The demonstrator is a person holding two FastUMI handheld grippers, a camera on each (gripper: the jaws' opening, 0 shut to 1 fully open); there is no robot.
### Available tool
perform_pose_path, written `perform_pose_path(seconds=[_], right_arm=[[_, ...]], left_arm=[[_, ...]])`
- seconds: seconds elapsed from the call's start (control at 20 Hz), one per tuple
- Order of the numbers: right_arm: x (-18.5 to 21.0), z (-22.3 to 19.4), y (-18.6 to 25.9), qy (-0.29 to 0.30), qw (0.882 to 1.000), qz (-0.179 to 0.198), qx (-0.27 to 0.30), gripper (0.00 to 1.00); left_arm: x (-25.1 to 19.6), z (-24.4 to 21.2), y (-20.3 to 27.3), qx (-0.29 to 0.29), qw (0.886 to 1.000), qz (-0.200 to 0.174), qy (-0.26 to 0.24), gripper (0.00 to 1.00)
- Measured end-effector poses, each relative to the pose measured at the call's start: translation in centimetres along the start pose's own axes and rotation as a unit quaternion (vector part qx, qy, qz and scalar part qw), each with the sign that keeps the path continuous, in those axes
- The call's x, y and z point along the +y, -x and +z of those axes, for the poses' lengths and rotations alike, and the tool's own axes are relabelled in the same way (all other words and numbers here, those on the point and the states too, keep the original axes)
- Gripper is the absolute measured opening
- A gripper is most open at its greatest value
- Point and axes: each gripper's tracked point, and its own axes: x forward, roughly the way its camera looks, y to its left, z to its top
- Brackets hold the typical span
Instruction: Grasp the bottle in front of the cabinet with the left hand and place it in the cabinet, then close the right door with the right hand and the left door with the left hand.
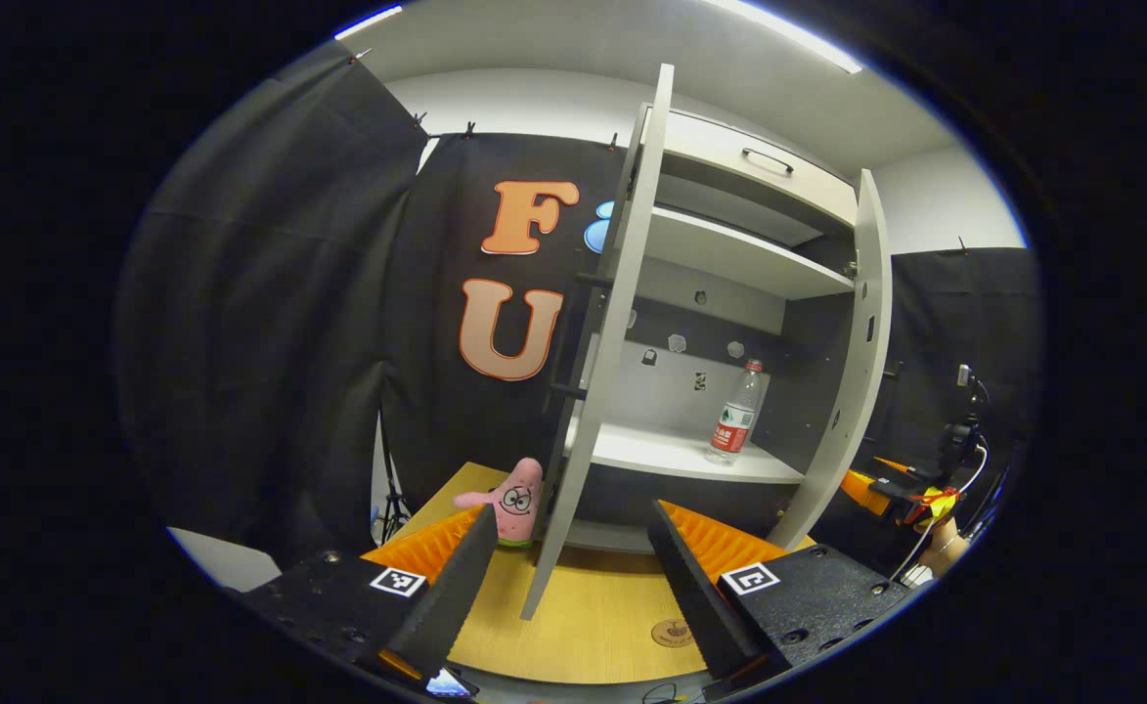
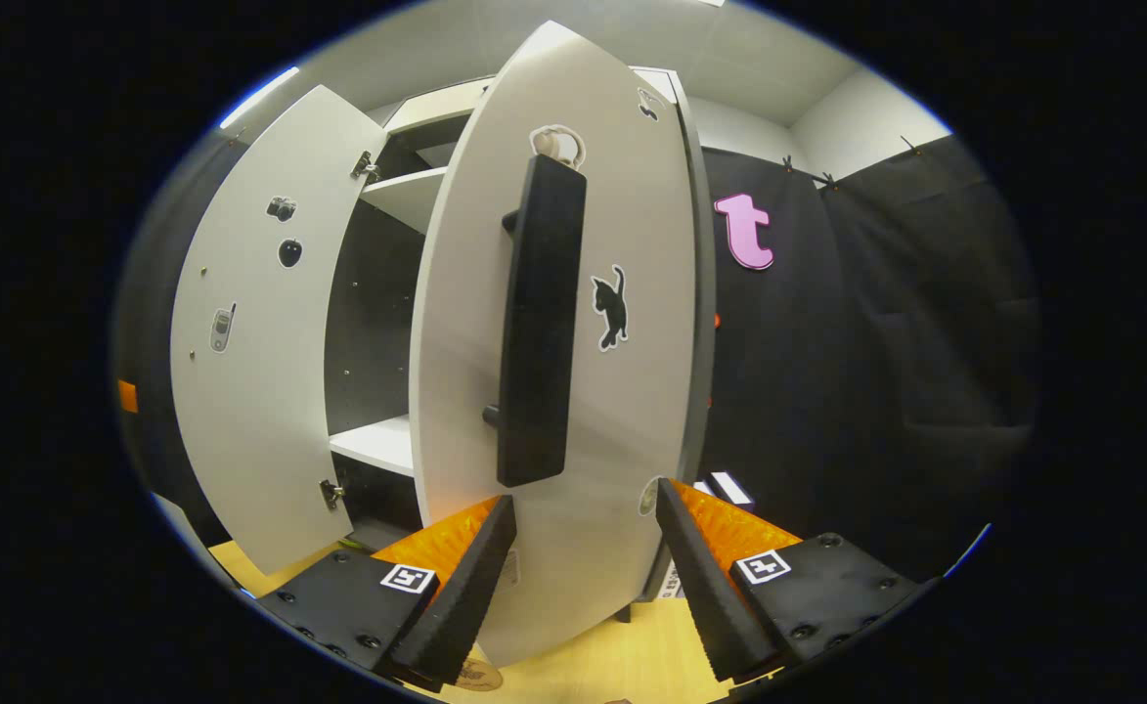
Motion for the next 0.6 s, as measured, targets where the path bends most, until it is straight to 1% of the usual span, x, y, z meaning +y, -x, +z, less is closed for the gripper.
perform_pose_path(seconds=[0.05,0.1,0.25,0.3,0.35,0.4,0.6], right_arm=[[0.4,-0.1,-1.2,0.000,1.000,-0.002,0.000,0.87],[0.4,-0.1,-2.4,0.003,1.000,-0.006,0.000,0.96],[1.3,-0.8,-5.1,-0.001,1.000,-0.006,0.014,0.96],[1.3,-0.4,-5.9,0.000,1.000,-0.007,0.004,0.96],[1.1,-0.3,-6.2,0.005,1.000,-0.013,0.003,1.00],[0.8,-0.3,-6.2,0.006,1.000,-0.016,0.000,0.96],[1.5,0.0,-7.9,0.003,1.000,-0.015,0.002,0.96]], left_arm=[[0.7,-0.1,0.1,-0.001,1.000,0.008,-0.003,0.94],[1.3,0.0,0.2,-0.001,1.000,0.015,-0.004,0.94],[2.6,-0.1,0.5,-0.003,1.000,0.030,-0.004,0.95],[3.1,0.0,0.5,-0.003,0.999,0.036,-0.006,0.95],[3.5,-0.2,0.4,-0.004,0.999,0.041,-0.005,0.95],[3.9,-0.4,0.4,-0.003,0.999,0.045,-0.003,0.94],[4.9,-0.8,0.1,0.002,0.998,0.055,0.007,0.95]])
